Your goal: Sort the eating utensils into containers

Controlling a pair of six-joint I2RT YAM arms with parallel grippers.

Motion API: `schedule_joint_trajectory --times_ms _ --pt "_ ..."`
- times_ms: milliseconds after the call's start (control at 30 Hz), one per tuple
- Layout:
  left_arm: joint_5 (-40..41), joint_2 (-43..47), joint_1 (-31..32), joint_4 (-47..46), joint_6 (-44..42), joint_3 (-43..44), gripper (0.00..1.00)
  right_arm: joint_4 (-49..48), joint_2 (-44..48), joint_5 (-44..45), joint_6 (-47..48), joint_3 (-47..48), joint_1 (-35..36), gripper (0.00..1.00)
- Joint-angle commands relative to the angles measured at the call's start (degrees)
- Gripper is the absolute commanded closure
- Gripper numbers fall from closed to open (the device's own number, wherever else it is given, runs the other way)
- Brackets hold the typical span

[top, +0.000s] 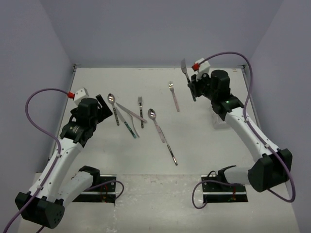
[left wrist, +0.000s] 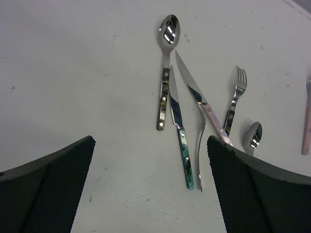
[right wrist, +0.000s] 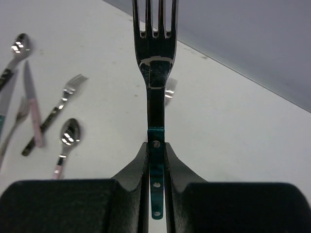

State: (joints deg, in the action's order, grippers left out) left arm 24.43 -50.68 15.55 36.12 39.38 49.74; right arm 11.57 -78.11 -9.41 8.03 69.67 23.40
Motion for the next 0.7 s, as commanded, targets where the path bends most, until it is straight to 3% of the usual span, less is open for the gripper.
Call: schedule_joint_trajectory --times_ms 0,200,433,533,667 --pt "-1.4 -1.1 0.2 -3.5 -1.1 -0.2 0.0 -11.1 6.8 -5.4 4.5 -7.2 -7.6 1.0" --pt "-2.5 -2.4 0.2 -5.3 -1.4 0.0 0.0 -17.1 15.6 -2.6 3.0 -15.3 -19.7 1.0" --pt "-3.7 -3.7 0.2 -6.5 -2.0 0.3 0.0 -26.9 18.5 -3.0 -2.6 -24.7 -31.8 1.0" --pt "-3.7 -3.8 0.2 -6.7 -1.9 0.4 0.0 -30.1 16.6 -5.8 -3.4 -26.9 -33.9 0.99" --pt "-3.5 -4.0 0.2 -6.5 -2.0 0.4 0.0 -39.1 15.7 -11.7 4.8 -34.3 -33.9 0.98"
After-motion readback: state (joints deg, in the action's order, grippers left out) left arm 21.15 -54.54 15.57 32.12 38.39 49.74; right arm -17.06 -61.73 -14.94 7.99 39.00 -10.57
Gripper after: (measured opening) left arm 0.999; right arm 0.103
